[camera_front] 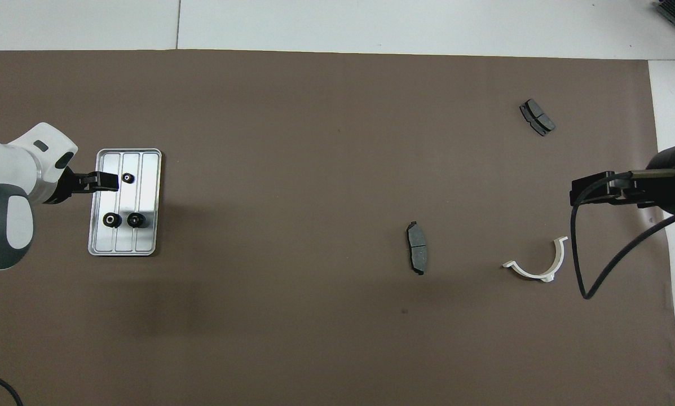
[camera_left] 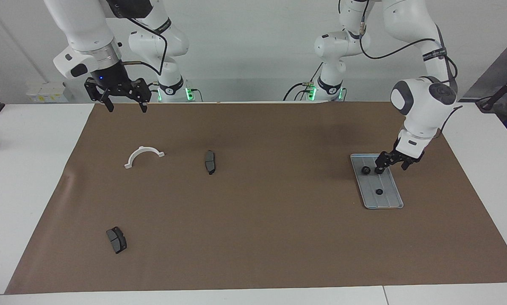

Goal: Pick bearing gear from pile to tray

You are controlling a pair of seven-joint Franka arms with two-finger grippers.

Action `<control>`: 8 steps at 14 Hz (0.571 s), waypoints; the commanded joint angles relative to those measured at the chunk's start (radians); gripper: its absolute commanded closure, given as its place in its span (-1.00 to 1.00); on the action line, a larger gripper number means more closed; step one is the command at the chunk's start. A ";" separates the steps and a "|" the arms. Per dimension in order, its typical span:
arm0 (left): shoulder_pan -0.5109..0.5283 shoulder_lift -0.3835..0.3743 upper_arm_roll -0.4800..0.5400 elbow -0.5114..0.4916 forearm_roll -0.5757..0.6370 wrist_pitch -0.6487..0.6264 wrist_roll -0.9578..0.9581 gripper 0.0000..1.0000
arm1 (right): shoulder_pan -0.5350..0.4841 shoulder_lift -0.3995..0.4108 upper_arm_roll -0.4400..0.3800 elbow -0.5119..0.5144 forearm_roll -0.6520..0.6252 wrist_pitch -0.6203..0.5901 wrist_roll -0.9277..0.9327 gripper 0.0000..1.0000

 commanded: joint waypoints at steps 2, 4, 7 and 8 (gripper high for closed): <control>-0.060 -0.031 0.003 0.163 0.012 -0.262 0.057 -1.00 | -0.010 -0.024 0.008 -0.029 -0.013 0.020 0.001 -1.00; -0.088 -0.050 0.005 0.239 0.010 -0.381 0.056 -1.00 | -0.022 -0.024 0.006 -0.029 -0.010 0.021 0.003 -1.00; -0.088 -0.053 0.003 0.400 0.001 -0.559 0.057 -1.00 | -0.025 -0.024 0.008 -0.029 -0.007 0.020 0.001 -1.00; -0.088 -0.053 0.003 0.439 -0.002 -0.604 0.057 -1.00 | -0.024 -0.024 0.008 -0.029 -0.005 0.020 0.001 -1.00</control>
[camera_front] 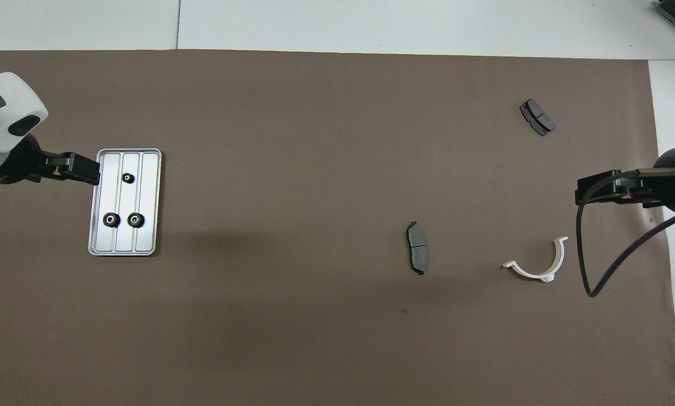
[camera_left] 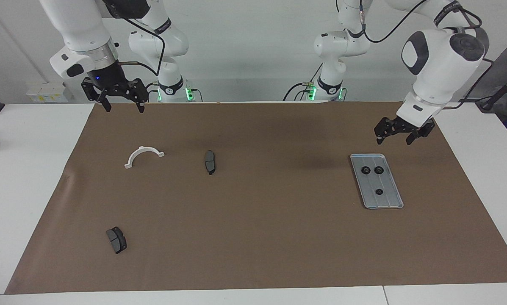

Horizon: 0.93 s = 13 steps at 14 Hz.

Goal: Pick bearing gear from pile to tray

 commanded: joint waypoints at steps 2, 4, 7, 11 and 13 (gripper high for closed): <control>-0.007 0.006 0.014 0.103 -0.006 -0.150 0.008 -1.00 | -0.013 -0.024 0.008 -0.029 0.003 0.017 0.000 -1.00; -0.001 -0.033 0.019 0.103 -0.052 -0.158 0.007 -1.00 | -0.014 -0.024 0.008 -0.029 0.004 0.014 0.000 -1.00; 0.007 -0.043 0.026 0.103 -0.084 -0.164 0.002 -1.00 | -0.013 -0.024 0.008 -0.029 0.004 0.014 0.000 -1.00; 0.007 -0.047 0.017 0.146 -0.075 -0.232 0.005 -1.00 | -0.014 -0.024 0.008 -0.030 0.004 0.012 0.000 -1.00; 0.002 -0.059 0.014 0.146 -0.054 -0.243 0.011 -1.00 | -0.014 -0.024 0.007 -0.032 0.004 0.012 0.000 -1.00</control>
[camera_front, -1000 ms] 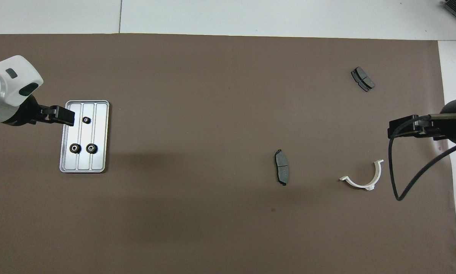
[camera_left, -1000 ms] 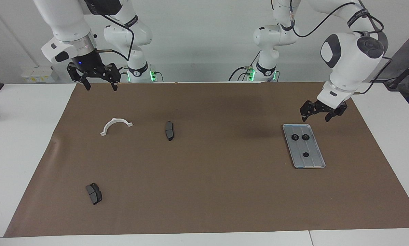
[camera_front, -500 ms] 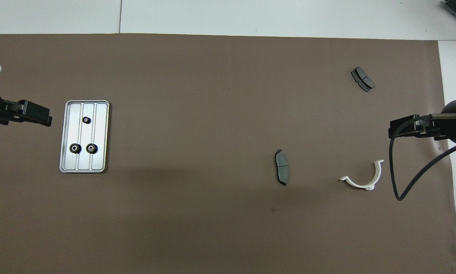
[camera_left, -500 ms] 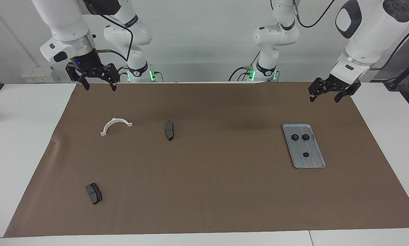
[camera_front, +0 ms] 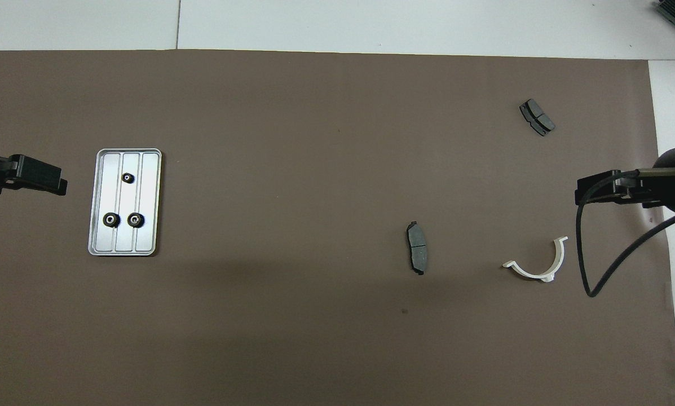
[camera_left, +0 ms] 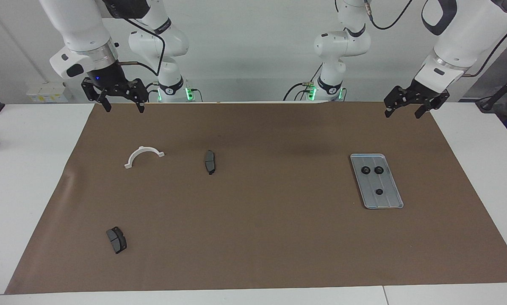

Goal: Pick bearing gear from pile to tray

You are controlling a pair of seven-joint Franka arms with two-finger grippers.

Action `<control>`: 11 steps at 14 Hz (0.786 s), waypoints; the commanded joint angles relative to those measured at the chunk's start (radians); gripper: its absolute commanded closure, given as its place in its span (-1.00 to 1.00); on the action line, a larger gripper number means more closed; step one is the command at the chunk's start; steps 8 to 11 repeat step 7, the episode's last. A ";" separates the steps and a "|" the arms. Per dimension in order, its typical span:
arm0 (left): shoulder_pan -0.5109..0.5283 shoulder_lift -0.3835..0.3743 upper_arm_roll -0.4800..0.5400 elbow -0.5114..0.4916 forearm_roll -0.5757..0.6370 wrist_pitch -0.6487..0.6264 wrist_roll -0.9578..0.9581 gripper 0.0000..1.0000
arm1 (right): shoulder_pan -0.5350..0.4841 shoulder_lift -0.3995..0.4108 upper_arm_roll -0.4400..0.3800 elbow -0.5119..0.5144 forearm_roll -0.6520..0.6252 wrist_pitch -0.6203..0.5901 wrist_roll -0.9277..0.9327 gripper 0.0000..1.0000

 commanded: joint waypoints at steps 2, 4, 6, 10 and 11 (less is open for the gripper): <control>0.000 -0.023 -0.003 0.012 0.006 -0.041 0.012 -1.00 | -0.014 -0.024 0.007 -0.030 0.004 0.012 0.000 -1.00; 0.001 -0.023 -0.002 0.009 0.006 -0.038 0.018 -1.00 | -0.014 -0.024 0.008 -0.030 0.004 0.012 0.001 -1.00; 0.001 -0.023 -0.002 0.008 0.006 -0.035 0.020 -1.00 | -0.014 -0.024 0.008 -0.030 0.004 0.011 0.001 -1.00; 0.001 -0.026 -0.003 0.006 0.006 -0.032 0.015 -1.00 | -0.013 -0.024 0.008 -0.030 0.004 0.011 0.001 -1.00; 0.001 -0.026 -0.003 0.006 0.006 -0.032 0.015 -1.00 | -0.013 -0.024 0.008 -0.030 0.004 0.011 0.001 -1.00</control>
